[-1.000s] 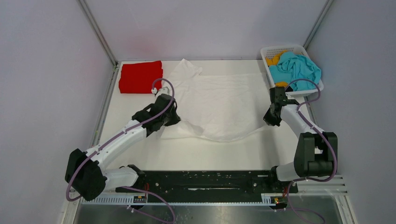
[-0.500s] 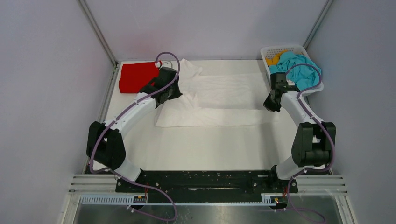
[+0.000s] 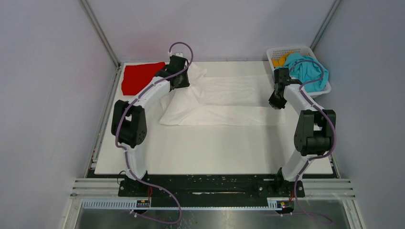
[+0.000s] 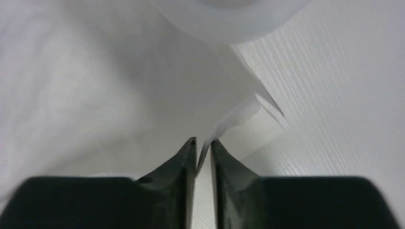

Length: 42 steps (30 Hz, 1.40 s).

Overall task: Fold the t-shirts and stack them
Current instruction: Fold the flattened tshirt in 1/3 of the way

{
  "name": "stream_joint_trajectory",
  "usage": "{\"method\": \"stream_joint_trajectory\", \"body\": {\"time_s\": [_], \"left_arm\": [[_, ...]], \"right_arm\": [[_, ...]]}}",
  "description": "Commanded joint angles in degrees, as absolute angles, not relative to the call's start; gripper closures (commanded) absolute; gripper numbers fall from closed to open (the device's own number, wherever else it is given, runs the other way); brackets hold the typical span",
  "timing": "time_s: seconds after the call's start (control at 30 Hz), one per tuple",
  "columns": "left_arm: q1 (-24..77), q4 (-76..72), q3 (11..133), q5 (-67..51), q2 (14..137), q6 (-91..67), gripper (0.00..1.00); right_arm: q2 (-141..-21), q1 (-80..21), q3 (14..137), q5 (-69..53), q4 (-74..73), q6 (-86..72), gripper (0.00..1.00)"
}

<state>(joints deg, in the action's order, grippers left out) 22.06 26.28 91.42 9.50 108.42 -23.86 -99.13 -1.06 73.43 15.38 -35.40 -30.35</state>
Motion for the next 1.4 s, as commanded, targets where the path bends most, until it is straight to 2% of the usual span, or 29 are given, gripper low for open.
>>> {"method": "stream_joint_trajectory", "body": {"time_s": [0.0,0.03,0.07,0.1,0.13,0.17,0.2,0.4,0.6,0.7,0.93,1.2,1.37], "left_arm": [[19.00,28.87,101.87,13.52,116.23,-23.55,0.47],[18.00,31.74,106.16,12.49,118.89,-24.04,0.39],[16.79,35.56,110.69,10.92,121.14,-25.04,0.31],[16.18,38.50,113.67,9.53,122.44,-25.85,0.20],[15.94,39.36,114.11,8.32,122.44,-26.30,0.04],[15.88,38.32,112.66,7.50,121.46,-26.69,0.01],[15.87,36.51,109.61,6.23,119.54,-27.13,0.01],[16.20,17.49,82.25,-10.26,107.03,-34.94,0.01],[17.31,12.92,75.89,-16.53,110.72,-39.29,0.01],[17.36,13.46,73.16,-15.98,111.73,-39.84,0.01],[17.31,12.05,61.82,-13.18,107.44,-40.08,0.01],[17.49,9.75,45.38,-12.11,97.45,-41.70,0.01],[17.49,10.42,38.20,-10.45,89.81,-43.14,0.01]], "right_arm": [[-102.06,-0.39,80.43,18.52,-37.03,-29.45,0.66],[-101.61,-0.36,80.87,17.92,-37.70,-29.55,0.51],[-100.78,-0.35,80.50,17.26,-37.76,-29.76,0.42],[-99.46,-0.37,79.61,16.44,-37.34,-30.01,0.36],[-97.91,-0.40,78.25,15.41,-36.55,-30.05,0.23],[-96.37,-0.31,76.80,14.17,-35.34,-29.98,0.04],[-94.82,-0.54,74.97,12.55,-34.46,-29.94,0.01],[-90.02,-6.56,64.53,4.35,-26.40,-28.30,0.01],[-98.29,-15.17,67.02,-2.02,-22.43,-28.42,0.01],[-100.82,-16.73,66.04,-3.39,-21.00,-30.33,0.00],[-98.91,-17.17,54.69,-6.38,-16.33,-33.00,0.01],[-88.90,-19.99,38.83,-8.31,-12.39,-37.41,0.00],[-80.34,-26.86,31.97,-6.23,-15.49,-41.01,0.01]]}}
